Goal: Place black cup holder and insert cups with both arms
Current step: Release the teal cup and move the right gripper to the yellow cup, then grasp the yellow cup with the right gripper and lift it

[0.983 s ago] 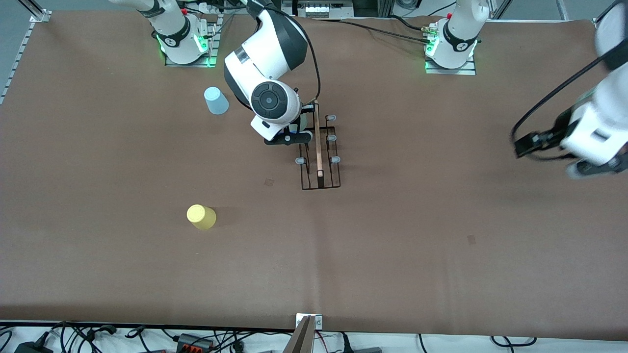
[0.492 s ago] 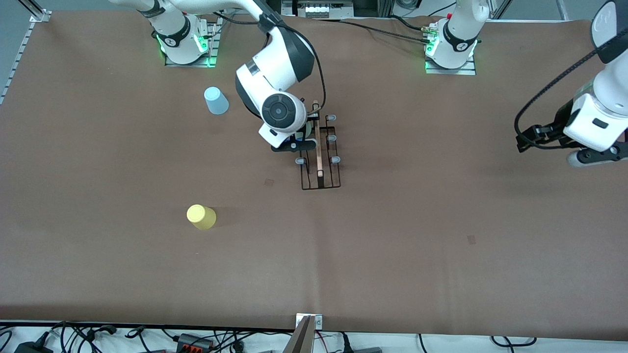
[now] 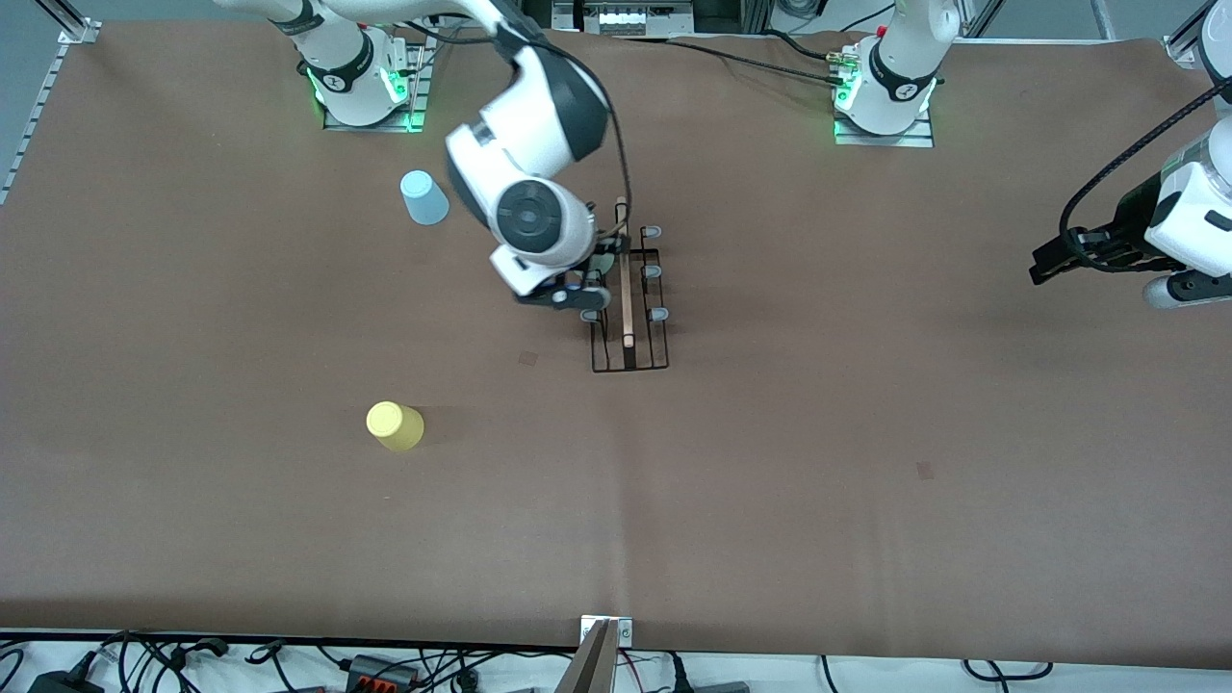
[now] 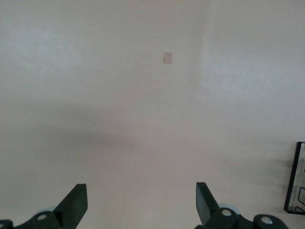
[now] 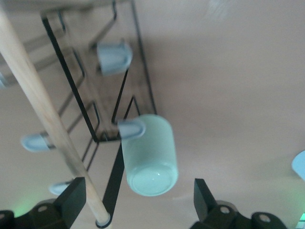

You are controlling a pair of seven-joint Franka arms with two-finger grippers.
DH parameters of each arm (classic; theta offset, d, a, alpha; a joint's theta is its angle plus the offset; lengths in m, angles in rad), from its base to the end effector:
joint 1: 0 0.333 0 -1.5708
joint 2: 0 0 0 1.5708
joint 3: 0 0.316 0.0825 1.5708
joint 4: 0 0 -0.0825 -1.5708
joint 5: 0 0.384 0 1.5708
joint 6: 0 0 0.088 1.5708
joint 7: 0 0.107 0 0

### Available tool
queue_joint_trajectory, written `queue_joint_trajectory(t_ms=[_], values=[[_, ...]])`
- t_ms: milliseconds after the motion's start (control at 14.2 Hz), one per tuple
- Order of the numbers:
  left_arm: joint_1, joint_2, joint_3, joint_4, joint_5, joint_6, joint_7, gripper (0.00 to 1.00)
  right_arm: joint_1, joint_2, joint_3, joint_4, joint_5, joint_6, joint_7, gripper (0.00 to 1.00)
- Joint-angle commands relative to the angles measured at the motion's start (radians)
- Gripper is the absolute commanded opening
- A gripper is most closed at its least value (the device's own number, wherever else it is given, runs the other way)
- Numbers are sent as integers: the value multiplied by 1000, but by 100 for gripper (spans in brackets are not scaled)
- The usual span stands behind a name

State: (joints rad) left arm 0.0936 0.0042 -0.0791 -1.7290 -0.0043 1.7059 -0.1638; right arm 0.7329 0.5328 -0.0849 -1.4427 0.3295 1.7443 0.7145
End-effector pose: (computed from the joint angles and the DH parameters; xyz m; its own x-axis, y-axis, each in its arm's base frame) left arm 0.5611 0.0078 0.5586 0.9837 0.1779 -0.0277 0.1780 -0.9840 0.0001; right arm 0.5185 0.4411 0.3679 0.9287 -0.1373 -0.3446 -0.1609 -0.9861 -0.0408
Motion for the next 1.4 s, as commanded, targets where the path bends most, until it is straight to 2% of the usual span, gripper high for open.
queue_joint_trajectory(t_ms=[0, 140, 281, 492, 983, 1335], values=[[3, -24, -8, -20, -20, 6, 12, 100, -65, -16, -109, 30, -27, -17, 14, 100], [3, -23, -7, -18, -20, -8, 23, 100, -130, 34, -165, 50, -73, 45, -44, 100], [3, -21, -8, -17, -17, -6, 18, 100, -211, 74, -167, 56, -116, 127, -163, 100], [3, -21, -7, -17, -17, -8, 24, 100, -311, 147, -164, 82, -130, 242, -317, 100], [3, -23, -7, -15, -17, -29, 24, 100, -325, 257, -162, 97, -113, 276, -360, 100], [3, -21, -7, -15, -17, -31, 24, 100, -332, 276, -162, 99, -115, 276, -403, 100]])
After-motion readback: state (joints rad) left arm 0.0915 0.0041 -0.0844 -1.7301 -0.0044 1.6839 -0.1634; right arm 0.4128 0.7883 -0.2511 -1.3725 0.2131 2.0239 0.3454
